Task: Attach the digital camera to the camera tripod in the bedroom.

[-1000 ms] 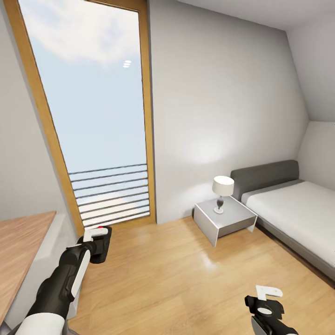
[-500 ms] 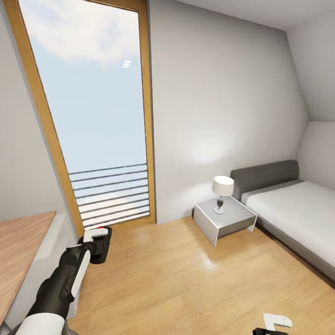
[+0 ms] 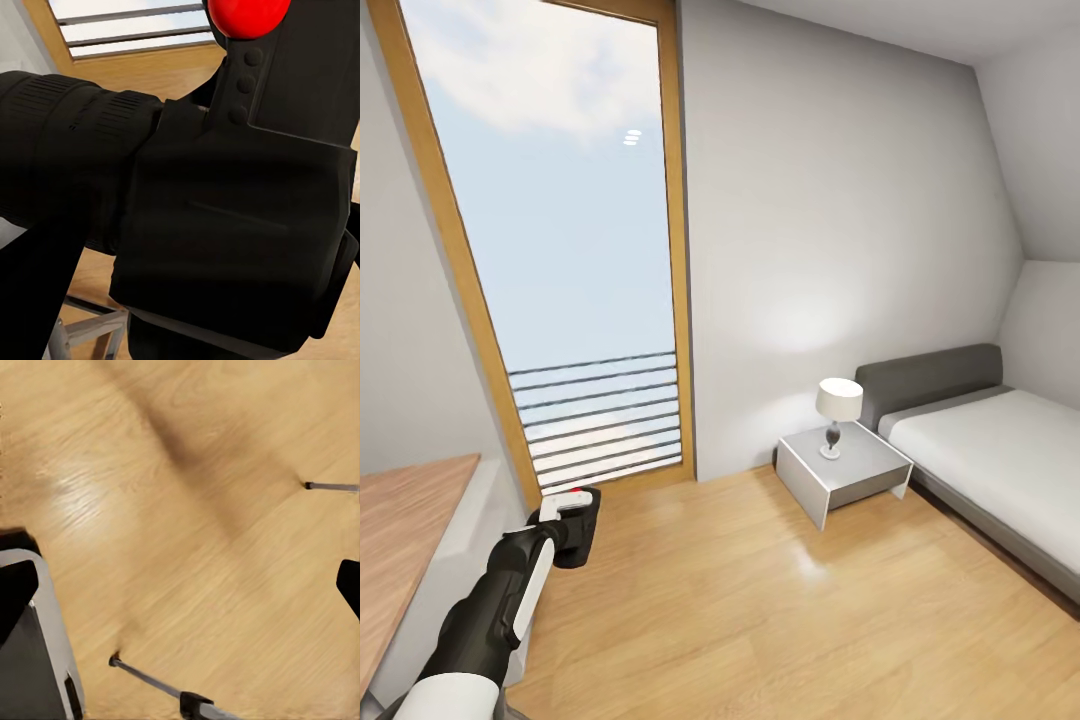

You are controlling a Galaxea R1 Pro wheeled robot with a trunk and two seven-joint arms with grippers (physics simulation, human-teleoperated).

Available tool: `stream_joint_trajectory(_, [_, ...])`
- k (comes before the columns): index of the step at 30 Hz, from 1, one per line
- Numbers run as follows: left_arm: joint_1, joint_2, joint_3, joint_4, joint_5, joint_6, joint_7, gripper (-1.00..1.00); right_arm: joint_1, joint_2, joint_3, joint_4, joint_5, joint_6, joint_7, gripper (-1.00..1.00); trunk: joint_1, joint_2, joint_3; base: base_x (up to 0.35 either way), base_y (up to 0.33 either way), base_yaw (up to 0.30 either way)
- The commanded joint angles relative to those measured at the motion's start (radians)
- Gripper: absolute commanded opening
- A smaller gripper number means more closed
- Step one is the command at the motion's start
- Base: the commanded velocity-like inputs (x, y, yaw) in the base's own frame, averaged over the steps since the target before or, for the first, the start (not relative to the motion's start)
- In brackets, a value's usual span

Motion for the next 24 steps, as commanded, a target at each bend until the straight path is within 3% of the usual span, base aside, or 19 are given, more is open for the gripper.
stream_joint_trajectory(1, [0.0, 0.0, -0.001, 0.0, 0.002, 0.004, 0.004, -1.0, 0.008, 0.001, -0.001, 0.003, -0.007, -0.009, 0.006, 1.0, 0.0, -0.001, 0.0, 0.0, 0.0, 0.0])
stream_joint_trajectory(9, [0.0, 0.0, 0.0, -0.001, 0.002, 0.004, 0.004, -1.0, 0.106, 0.019, -0.002, 0.003, -0.032, -0.051, 0.065, 1.0, 0.0, -0.001, 0.0, 0.0, 0.0, 0.0])
stream_joint_trajectory(21, [0.0, 0.0, 0.0, 0.001, 0.003, 0.004, 0.002, -1.0, 0.13, 0.027, 0.001, 0.002, -0.027, -0.056, 0.091, 1.0, 0.0, -0.001, 0.0, 0.0, 0.0, 0.0])
stream_joint_trajectory(23, [0.0, 0.0, 0.0, 0.002, 0.003, 0.004, 0.002, -1.0, 0.131, 0.026, 0.002, 0.002, -0.025, -0.054, 0.115, 1.0, 0.0, -0.001, 0.0, 0.0, 0.0, 0.0])
stream_joint_trajectory(24, [0.0, 0.0, -0.001, 0.002, 0.003, 0.003, 0.002, -1.0, 0.131, 0.023, 0.005, 0.002, -0.023, -0.052, 0.208, 1.0, 0.0, -0.001, 0.0, 0.0, 0.0, 0.0])
